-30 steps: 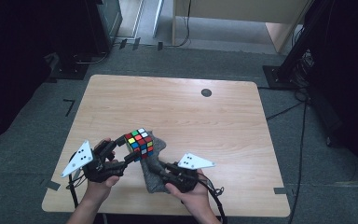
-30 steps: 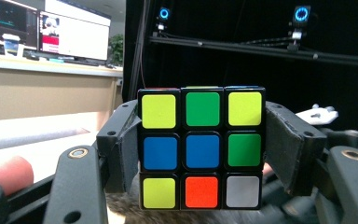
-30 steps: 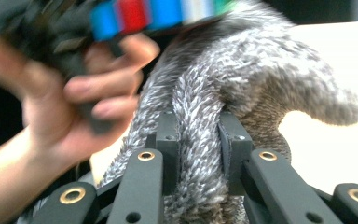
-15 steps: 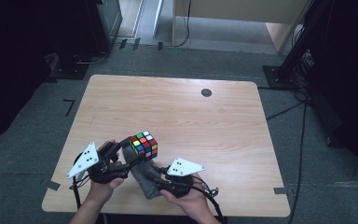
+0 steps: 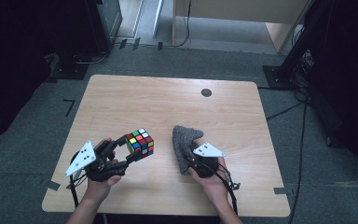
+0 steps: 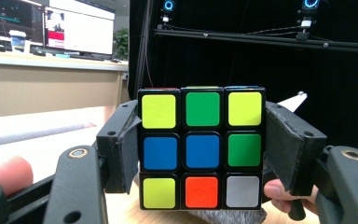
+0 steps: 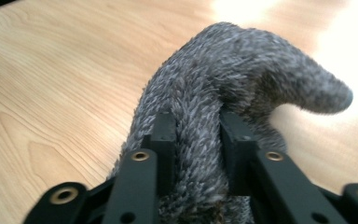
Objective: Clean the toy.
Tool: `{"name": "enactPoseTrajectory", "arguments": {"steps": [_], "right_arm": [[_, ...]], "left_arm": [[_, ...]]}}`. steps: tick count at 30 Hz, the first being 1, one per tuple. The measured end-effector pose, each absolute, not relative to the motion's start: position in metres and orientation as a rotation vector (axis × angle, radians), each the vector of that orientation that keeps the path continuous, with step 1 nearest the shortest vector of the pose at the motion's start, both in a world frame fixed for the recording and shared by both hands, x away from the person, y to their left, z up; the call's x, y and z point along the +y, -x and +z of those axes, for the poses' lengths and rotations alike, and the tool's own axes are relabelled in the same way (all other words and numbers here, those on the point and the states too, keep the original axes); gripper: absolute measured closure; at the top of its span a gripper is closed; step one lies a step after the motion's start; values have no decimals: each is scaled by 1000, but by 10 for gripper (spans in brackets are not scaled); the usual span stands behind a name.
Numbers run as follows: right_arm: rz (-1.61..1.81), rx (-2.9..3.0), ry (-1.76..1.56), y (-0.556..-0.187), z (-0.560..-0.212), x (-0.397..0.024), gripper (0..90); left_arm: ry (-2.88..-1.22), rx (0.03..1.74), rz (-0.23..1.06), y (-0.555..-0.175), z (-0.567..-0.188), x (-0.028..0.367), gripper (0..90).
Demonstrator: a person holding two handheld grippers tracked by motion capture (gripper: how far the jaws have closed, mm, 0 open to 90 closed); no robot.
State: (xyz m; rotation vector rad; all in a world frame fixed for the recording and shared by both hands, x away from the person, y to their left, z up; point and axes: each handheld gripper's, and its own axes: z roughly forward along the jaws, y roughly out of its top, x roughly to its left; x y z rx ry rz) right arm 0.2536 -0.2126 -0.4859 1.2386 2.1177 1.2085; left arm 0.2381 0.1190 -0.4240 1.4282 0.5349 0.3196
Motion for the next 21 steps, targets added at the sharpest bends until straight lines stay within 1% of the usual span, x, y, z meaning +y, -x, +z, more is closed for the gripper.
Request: {"name": "enactPoseTrajectory", "arguments": {"steps": [3,5,6,10,15,18,21], "right_arm": [[1222,2112,-1261,-256,-487,-216,506],[1249,2059,-1262,-256,-482,-218,422],[1256,2042,-1251,-256,-479,-219,398],[1376,1972,-1203,-248,-464,-216,341],[1556,1951,-1108,-234,-447,-196,269],[1608,1956,-1047,-224,-440,-181,243],[1640,1946,-1004,-215,-435,-171,243]], "left_arm": [[-1435,538,320,-239,-424,119,347],[-1439,543,321,-239,-424,119,347],[-1440,545,319,-239,-424,119,347],[-1437,557,312,-240,-425,118,347],[-1436,562,321,-239,-426,113,347],[-1436,567,319,-239,-426,110,347],[-1434,574,323,-239,-426,105,347]]}}
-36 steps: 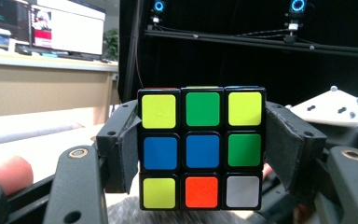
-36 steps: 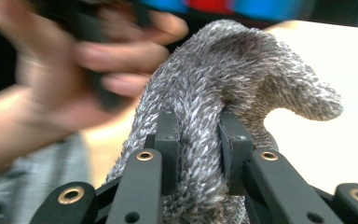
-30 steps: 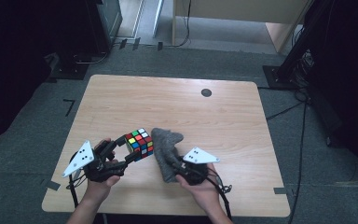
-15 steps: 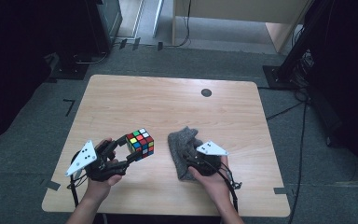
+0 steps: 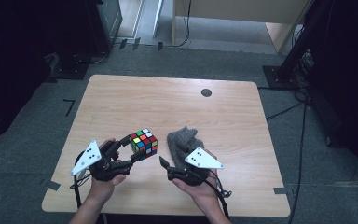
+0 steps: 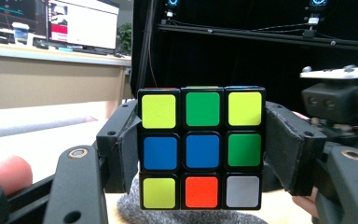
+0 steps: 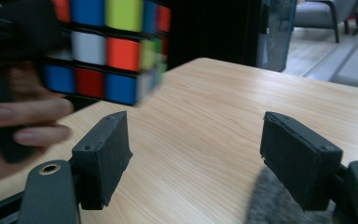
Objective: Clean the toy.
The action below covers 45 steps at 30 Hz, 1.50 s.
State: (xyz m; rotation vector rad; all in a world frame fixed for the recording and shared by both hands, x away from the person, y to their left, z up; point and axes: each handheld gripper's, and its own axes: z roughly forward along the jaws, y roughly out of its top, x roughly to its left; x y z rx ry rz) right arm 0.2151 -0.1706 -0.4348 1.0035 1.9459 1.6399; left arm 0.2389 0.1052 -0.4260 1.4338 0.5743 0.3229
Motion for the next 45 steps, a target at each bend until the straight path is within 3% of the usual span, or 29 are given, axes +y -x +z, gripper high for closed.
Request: {"name": "enactPoseTrajectory", "arguments": {"steps": [20,34,41,45], "right_arm": [[1723,1885,-999,-198,-438,-145,171],[1607,1809,-951,-197,-443,-148,343],[1555,1825,-888,-198,-443,-150,345],[1526,1846,-890,-199,-444,-150,345]], "left_arm": [[-1428,642,285,-224,-429,68,346],[-1457,675,189,-228,-433,65,342],[-1454,672,131,-233,-430,70,327],[-1362,669,148,-234,-424,81,330]]}}
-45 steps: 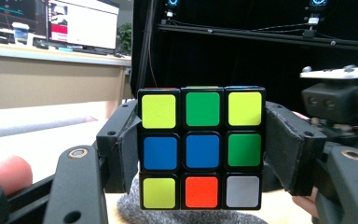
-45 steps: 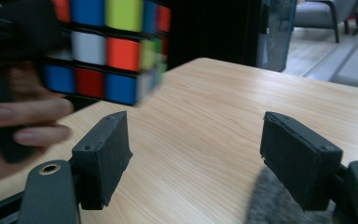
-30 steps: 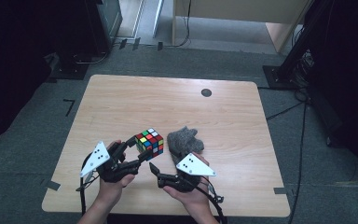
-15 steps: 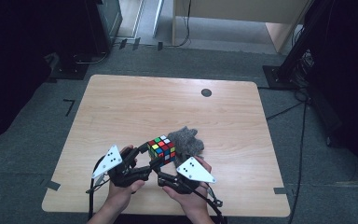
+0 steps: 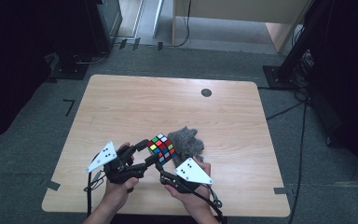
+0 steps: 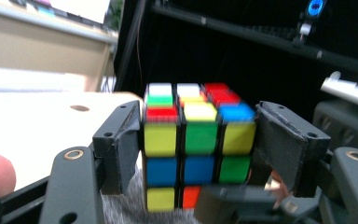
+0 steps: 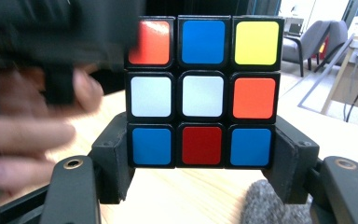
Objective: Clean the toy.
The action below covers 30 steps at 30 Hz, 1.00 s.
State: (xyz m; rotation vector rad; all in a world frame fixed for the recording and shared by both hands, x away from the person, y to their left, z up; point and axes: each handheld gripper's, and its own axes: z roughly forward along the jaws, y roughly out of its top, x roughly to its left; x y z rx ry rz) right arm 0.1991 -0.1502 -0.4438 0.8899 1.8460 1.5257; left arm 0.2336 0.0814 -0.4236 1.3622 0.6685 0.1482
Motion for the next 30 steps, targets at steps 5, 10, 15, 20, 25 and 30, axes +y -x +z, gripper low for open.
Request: {"name": "enactPoseTrajectory", "arguments": {"steps": [5,10,15,20,25,30], "right_arm": [[1512,1866,-961,-207,-445,-160,345],[1548,1901,-1040,-216,-434,-178,345],[1560,1963,-1128,-223,-427,-193,344],[1598,1981,-1152,-225,-421,-199,345],[1653,2037,-1172,-226,-417,-200,344],[1647,2111,-1175,-225,-418,-193,344]], "left_arm": [[-1323,678,257,-239,-419,102,319],[-1357,741,313,-256,-430,111,341],[-1515,749,355,-262,-441,106,343],[-1694,660,424,-256,-444,93,280],[-1822,535,496,-248,-447,79,217],[-1804,442,536,-239,-444,75,210]]}}
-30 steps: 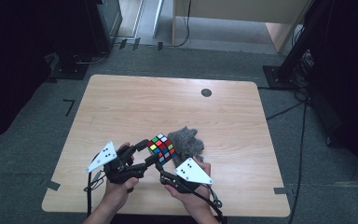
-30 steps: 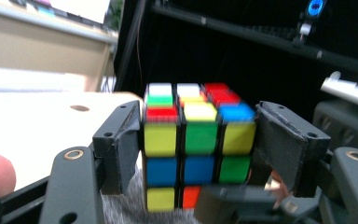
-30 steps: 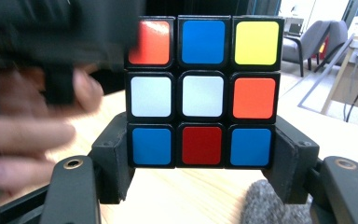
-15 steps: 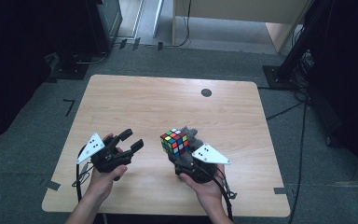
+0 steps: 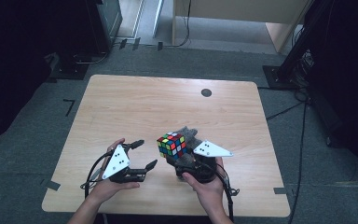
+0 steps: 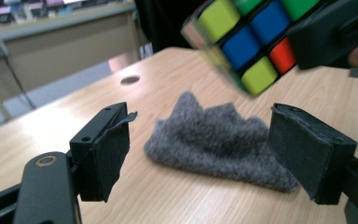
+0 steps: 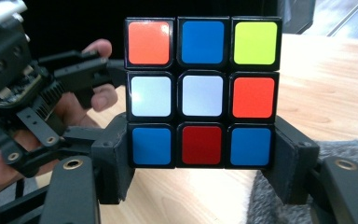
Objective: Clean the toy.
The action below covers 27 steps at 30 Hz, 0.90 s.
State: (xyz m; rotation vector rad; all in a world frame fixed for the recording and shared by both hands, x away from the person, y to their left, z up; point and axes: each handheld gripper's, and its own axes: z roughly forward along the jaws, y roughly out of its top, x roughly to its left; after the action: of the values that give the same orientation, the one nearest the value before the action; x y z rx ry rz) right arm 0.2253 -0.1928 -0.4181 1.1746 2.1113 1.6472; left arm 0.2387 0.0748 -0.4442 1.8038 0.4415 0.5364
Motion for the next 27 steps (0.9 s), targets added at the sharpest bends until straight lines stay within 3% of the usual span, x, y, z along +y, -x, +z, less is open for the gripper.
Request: {"name": "enactPoseTrajectory", "arguments": {"steps": [16,27], "right_arm": [[1697,2321,-1225,-228,-424,-177,344],[1757,2363,-1284,-232,-429,-179,339]], "left_arm": [[-1876,224,748,-223,-450,64,227],[-1912,130,837,-217,-454,62,326]]}}
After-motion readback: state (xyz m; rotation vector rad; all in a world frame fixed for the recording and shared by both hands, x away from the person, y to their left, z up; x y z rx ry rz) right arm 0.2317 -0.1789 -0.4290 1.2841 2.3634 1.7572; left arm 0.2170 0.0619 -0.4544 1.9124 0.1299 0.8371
